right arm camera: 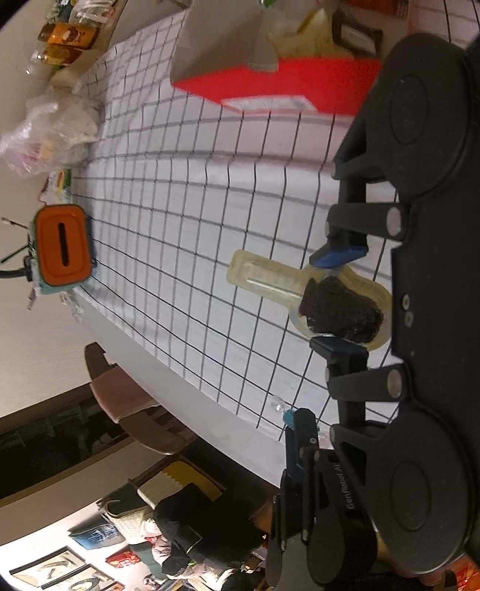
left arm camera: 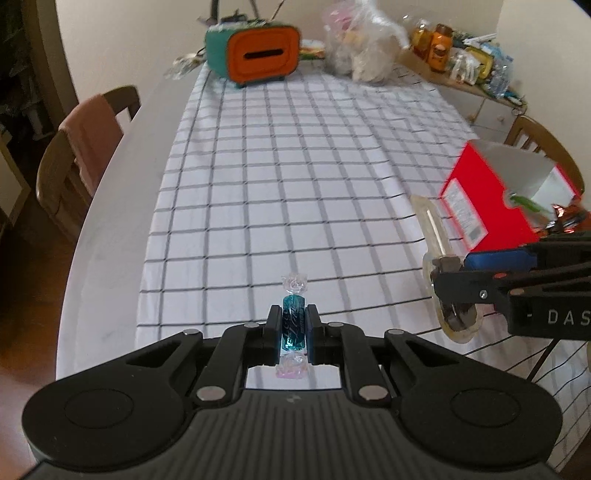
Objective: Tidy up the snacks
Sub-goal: 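Carry the clear pouch and blue candy over the box with both tools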
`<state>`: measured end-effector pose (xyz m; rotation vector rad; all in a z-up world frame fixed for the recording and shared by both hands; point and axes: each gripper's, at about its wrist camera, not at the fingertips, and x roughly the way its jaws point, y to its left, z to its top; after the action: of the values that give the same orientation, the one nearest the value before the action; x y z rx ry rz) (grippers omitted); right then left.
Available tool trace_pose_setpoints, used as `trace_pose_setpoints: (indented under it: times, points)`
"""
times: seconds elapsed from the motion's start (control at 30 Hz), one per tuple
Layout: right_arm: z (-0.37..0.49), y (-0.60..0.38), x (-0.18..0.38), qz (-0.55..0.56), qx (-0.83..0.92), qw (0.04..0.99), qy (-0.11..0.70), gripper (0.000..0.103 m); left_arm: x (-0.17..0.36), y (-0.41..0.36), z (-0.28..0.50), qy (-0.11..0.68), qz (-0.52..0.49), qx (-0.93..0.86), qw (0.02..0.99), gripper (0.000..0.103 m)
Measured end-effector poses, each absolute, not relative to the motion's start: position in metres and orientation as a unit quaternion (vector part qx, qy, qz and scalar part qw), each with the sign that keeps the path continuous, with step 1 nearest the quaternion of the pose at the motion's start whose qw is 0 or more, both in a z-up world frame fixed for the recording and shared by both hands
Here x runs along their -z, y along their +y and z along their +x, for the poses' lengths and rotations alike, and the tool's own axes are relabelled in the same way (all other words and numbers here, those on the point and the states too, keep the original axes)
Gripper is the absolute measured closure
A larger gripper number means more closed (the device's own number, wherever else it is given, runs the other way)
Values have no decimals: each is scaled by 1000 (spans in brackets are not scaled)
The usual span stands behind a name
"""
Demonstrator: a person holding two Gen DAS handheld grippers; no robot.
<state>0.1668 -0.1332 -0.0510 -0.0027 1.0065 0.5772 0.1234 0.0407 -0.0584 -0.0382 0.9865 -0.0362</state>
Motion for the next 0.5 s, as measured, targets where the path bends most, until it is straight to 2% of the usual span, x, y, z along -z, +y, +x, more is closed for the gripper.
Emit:
trace_pose_setpoints:
  times: [0.5]
  points:
    - [172,-255,23,2,-244,858,452,63,21,-80,140,439,8,69,896,91]
